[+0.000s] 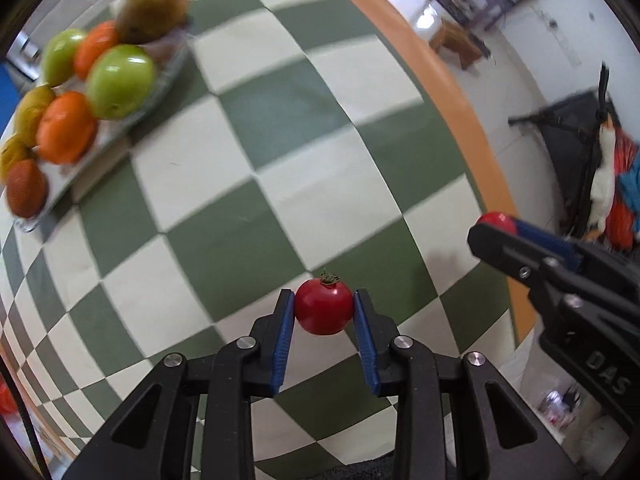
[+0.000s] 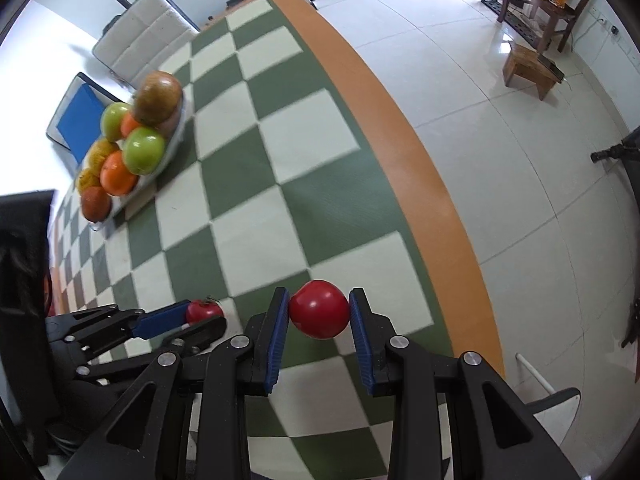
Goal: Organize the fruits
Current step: 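Close the right tool on one tomato while the left tool grasps the other tomato, then carry the tomatoes in both tools over the plate, then open both tools to drop the tomatoes onto the plate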
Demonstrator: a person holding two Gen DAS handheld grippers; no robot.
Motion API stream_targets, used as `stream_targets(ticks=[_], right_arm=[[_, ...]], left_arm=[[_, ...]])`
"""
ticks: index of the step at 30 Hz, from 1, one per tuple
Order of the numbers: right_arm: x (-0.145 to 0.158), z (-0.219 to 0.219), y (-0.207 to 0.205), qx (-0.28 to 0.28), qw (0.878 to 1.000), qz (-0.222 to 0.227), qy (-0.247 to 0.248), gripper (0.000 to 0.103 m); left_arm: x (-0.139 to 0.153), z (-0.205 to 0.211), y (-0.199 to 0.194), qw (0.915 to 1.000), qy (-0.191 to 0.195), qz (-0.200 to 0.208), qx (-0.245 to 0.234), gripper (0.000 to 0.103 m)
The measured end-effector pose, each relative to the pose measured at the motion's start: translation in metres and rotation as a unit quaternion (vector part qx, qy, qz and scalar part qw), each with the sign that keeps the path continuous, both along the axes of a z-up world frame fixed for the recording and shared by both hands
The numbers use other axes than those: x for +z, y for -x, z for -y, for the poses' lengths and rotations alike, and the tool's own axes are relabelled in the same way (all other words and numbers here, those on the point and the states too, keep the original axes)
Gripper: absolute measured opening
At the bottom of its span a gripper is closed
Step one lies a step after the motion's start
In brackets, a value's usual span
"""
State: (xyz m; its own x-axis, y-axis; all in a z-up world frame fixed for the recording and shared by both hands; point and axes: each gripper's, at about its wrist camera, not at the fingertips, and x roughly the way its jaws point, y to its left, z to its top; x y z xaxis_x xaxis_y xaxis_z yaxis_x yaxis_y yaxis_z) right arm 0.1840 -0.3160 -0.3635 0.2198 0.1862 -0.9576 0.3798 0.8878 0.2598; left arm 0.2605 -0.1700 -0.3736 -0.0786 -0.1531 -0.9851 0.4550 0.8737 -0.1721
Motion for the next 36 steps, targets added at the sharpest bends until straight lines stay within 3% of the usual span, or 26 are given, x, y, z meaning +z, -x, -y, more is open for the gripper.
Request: stream_targets(ticks=[4, 8, 12, 16, 18, 20, 24, 30, 31, 33, 36], right_arm=[[0.012, -0.018, -0.029, 0.016, 0.999, 0.024, -0.029, 0.033], [0.015, -0.051, -0.073, 0.046, 0.995, 0.048, -0.071, 0.033], [0.001, -0.094, -0.126, 0.07, 0.986, 0.066, -0.138, 0.033], [-0.021, -0.13, -0.167, 0.081, 0.978, 0.061, -0.183, 0.033], [-0.026, -0.143, -0.181, 0.091, 0.978, 0.063, -0.175, 0.033], [-0.028, -0.154, -0.192, 0.108, 0.981, 0.061, -0.149, 0.033], [-0.034, -0.167, -0.207, 0.135, 0.984, 0.054, -0.103, 0.033], [-0.045, -0.173, -0.217, 0.142, 0.985, 0.043, -0.087, 0.034], [-0.046, -0.173, -0.217, 0.143, 0.985, 0.043, -0.086, 0.036], [-0.044, -0.174, -0.217, 0.148, 0.985, 0.045, -0.082, 0.049], [-0.038, -0.172, -0.209, 0.151, 0.984, 0.047, -0.078, 0.055]], left_arm=[[0.027, -0.044, -0.026, 0.9979, 0.024, 0.013, 0.058, 0.027], [0.048, -0.102, -0.061, 0.9888, 0.045, 0.022, 0.14, 0.027], [0.044, -0.157, -0.102, 0.9688, 0.069, 0.004, 0.238, 0.027], [0.022, -0.182, -0.13, 0.94, 0.105, -0.041, 0.322, 0.027], [0.012, -0.193, -0.138, 0.9275, 0.121, -0.059, 0.349, 0.027], [0.005, -0.195, -0.147, 0.9223, 0.123, -0.064, 0.361, 0.027], [-0.002, -0.196, -0.16, 0.9217, 0.113, -0.064, 0.366, 0.027], [-0.01, -0.192, -0.172, 0.9276, 0.099, -0.065, 0.354, 0.028], [-0.011, -0.196, -0.174, 0.9284, 0.096, -0.065, 0.353, 0.028], [-0.012, -0.197, -0.174, 0.9302, 0.086, -0.065, 0.351, 0.028], [-0.008, -0.2, -0.173, 0.9327, 0.078, -0.062, 0.347, 0.029]])
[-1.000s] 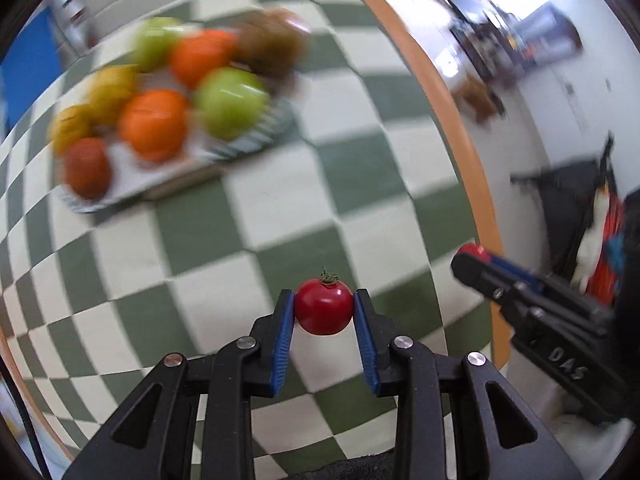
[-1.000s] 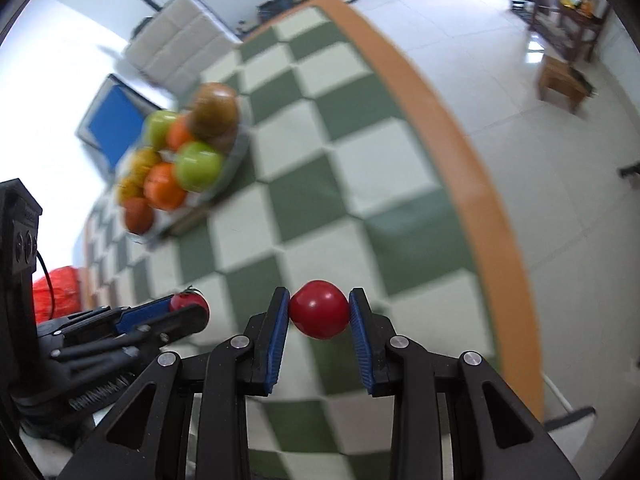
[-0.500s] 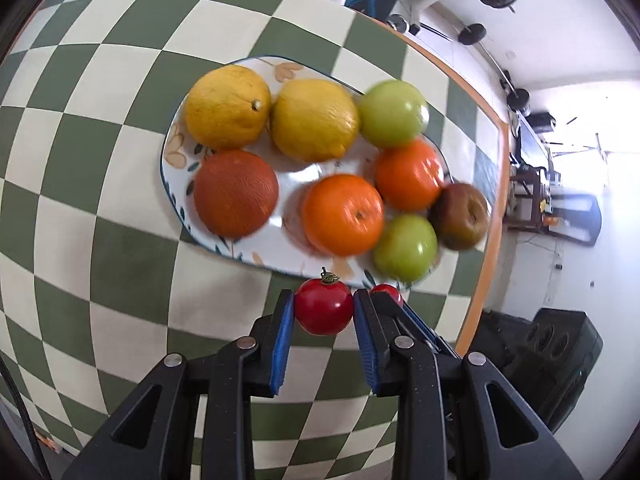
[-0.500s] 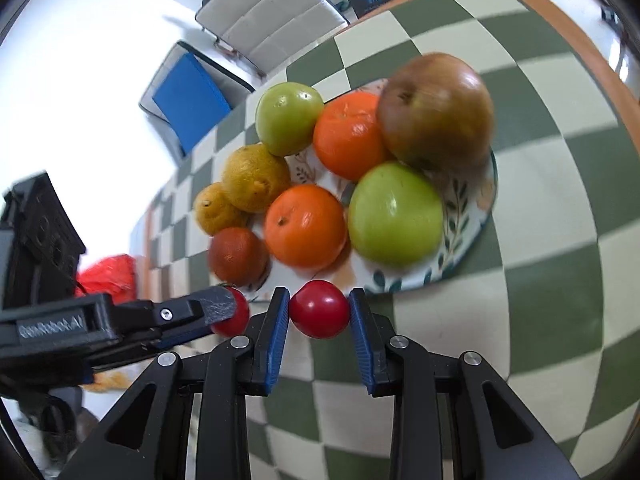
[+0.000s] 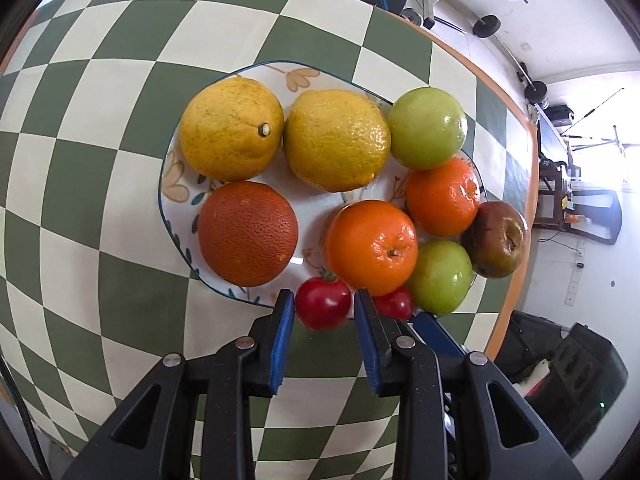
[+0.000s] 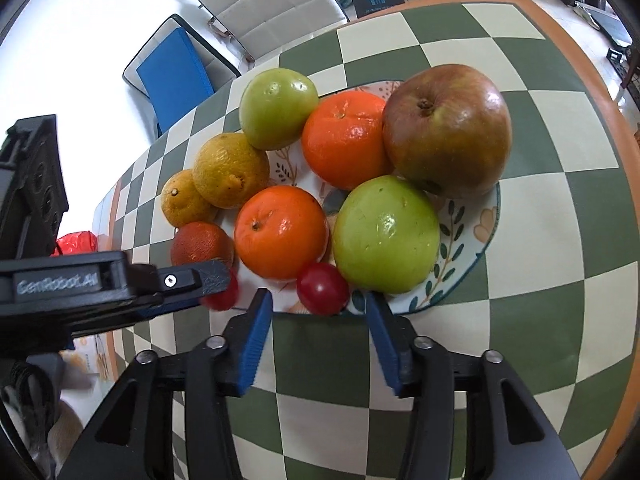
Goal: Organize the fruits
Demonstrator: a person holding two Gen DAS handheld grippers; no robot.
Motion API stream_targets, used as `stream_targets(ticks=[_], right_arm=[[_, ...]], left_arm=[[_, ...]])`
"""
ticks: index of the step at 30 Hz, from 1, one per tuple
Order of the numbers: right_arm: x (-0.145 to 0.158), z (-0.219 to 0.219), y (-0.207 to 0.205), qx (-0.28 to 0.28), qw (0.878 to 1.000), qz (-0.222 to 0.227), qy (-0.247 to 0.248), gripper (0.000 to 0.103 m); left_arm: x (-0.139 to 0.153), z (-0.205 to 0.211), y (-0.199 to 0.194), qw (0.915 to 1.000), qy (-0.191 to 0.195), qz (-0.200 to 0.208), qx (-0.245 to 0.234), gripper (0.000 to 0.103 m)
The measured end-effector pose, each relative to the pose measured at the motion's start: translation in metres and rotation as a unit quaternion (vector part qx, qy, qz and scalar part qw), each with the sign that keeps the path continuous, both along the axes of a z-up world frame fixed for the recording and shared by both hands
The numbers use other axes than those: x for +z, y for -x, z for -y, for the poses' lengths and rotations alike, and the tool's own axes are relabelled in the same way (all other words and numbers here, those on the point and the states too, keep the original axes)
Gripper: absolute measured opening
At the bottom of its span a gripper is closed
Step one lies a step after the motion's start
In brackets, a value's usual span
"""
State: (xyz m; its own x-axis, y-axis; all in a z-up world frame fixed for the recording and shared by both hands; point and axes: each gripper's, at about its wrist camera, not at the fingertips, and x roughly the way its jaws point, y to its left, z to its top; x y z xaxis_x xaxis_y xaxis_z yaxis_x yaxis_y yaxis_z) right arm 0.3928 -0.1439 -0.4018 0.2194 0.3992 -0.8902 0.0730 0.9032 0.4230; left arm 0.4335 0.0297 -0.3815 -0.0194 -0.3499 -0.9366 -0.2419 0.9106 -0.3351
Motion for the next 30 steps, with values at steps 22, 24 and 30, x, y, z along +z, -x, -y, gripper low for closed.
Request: stream_targets(ticks=[22, 24, 30], right_arm=[[0.098, 0.037, 0.044, -0.015, 0.981, 0.058, 0.182, 0.1], [0.104, 0.037, 0.049, -0.018, 0.981, 0.063, 0.185, 0.1], [0.126, 0.038, 0.064, -0.025, 0.978, 0.077, 0.194, 0.1]], left_arm=[[0.075, -0.003, 0.057, 0.9743, -0.173, 0.123, -0.076, 0.1], [0.084, -0.002, 0.061, 0.9725, -0.175, 0.133, -0.076, 0.1], [0.11, 0.002, 0.075, 0.9661, -0.185, 0.163, -0.077, 0.1]])
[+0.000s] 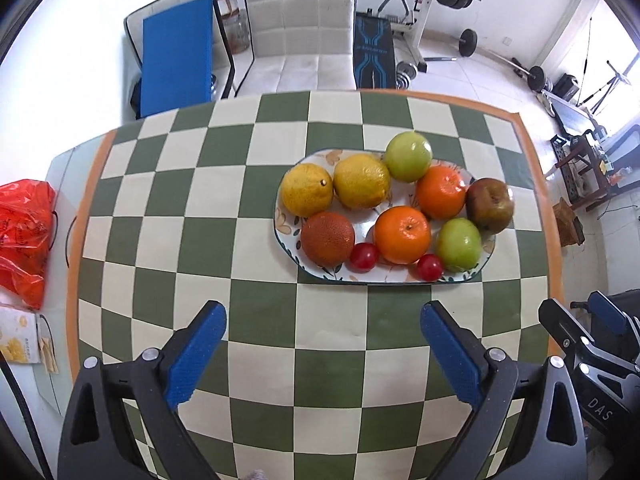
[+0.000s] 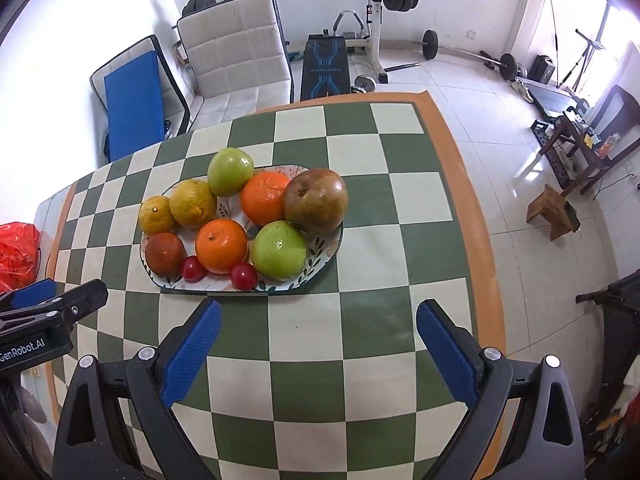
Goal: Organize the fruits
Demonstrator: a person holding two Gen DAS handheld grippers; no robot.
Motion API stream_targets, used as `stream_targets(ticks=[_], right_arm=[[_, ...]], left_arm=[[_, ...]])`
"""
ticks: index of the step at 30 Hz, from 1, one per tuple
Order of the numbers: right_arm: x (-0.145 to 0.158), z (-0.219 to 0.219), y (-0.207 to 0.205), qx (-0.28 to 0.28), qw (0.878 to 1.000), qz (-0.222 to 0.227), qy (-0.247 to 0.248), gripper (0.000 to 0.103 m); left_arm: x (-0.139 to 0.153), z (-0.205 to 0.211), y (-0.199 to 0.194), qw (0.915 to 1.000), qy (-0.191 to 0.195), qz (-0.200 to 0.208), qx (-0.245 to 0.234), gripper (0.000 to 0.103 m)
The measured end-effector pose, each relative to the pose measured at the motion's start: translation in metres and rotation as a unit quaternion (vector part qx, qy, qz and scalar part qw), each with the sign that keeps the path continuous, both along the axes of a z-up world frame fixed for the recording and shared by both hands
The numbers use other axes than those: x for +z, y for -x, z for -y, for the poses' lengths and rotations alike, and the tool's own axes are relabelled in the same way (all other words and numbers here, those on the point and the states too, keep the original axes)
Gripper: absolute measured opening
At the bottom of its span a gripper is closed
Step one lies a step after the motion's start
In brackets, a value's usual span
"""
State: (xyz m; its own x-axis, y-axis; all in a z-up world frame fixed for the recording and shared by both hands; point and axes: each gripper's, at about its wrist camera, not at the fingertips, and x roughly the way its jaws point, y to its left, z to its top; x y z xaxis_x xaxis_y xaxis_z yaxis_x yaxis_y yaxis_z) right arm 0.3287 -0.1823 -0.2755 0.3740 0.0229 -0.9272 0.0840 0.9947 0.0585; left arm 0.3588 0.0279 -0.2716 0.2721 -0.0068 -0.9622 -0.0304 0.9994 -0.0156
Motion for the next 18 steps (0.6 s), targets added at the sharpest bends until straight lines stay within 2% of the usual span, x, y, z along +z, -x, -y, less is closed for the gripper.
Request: stream_targets(ticks=[6, 12, 18], right_arm=[[0.03, 0.004, 0.02, -0.004, 1.0, 0.019, 0.002, 0.1], [0.067, 0.002, 0.047, 0.001, 0.999, 0.042, 0.001, 0.1], [0.116, -0.002, 0.083, 0.011, 0.997, 0.073, -0.002, 0.1]], left_arm=[[0.031, 0.002, 0.019, 0.9994, -0.011, 0.032, 0.004, 0.1], [0.066, 0.005, 0.043, 0.998, -0.006, 0.063, -0.002, 0.1], [0.105, 0.006, 0.071, 0.9958, 0.005, 0.091, -0.01, 0.1]])
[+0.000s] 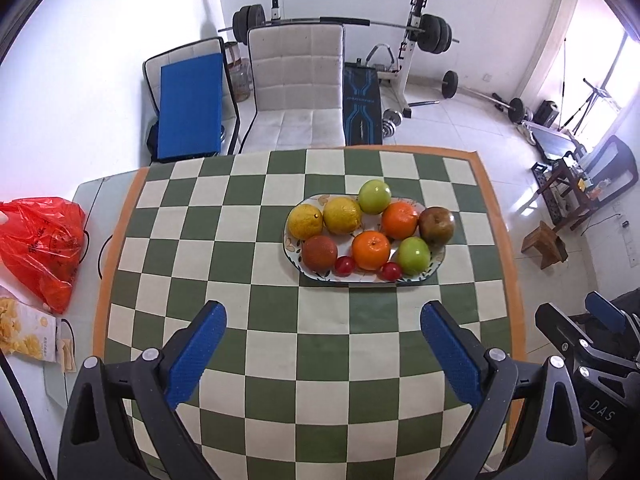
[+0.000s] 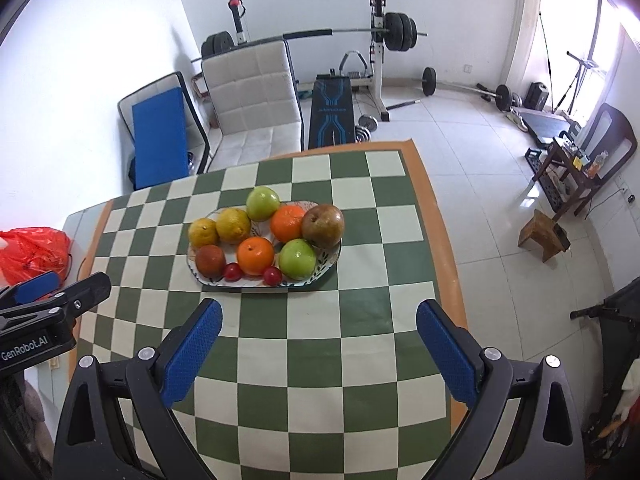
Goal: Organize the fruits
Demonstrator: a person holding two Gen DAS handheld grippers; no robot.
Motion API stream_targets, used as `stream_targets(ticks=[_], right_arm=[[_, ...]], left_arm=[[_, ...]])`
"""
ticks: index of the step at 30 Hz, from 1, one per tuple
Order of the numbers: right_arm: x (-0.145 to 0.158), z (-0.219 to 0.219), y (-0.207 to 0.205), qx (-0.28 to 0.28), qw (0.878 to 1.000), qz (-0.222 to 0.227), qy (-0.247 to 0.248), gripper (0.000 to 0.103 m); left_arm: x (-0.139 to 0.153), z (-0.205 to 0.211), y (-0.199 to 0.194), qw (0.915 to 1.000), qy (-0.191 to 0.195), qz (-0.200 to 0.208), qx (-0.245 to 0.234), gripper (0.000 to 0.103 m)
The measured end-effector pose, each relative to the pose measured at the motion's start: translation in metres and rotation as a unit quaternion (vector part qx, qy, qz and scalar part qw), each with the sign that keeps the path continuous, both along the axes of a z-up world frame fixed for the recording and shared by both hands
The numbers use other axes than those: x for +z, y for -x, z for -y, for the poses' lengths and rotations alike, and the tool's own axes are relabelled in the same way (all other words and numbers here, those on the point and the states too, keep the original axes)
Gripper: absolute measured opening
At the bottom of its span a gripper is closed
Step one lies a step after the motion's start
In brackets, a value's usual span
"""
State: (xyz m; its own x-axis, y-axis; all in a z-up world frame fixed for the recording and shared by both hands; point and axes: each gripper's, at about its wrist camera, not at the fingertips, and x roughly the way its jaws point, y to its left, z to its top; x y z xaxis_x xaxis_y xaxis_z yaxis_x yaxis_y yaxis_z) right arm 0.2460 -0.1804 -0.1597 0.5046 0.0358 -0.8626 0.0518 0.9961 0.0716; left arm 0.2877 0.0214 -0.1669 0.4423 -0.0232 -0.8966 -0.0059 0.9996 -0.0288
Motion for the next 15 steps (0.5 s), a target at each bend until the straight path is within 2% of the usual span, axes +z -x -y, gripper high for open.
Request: stream_targets(ticks=[8, 15], right_arm=[[0.064, -0.007, 0.044, 0.014, 0.999, 0.038, -0.003, 0.1], [0.109, -0.01, 0.076, 0.017, 0.998, 0.063, -0.008, 0.1]], left_arm=[[0.05, 0.006, 0.037, 0.9993, -0.004, 0.036, -0.012, 0.1], [0.079, 0.005, 0.062, 0.9985, -0.004, 0.053, -0.011, 0.1]])
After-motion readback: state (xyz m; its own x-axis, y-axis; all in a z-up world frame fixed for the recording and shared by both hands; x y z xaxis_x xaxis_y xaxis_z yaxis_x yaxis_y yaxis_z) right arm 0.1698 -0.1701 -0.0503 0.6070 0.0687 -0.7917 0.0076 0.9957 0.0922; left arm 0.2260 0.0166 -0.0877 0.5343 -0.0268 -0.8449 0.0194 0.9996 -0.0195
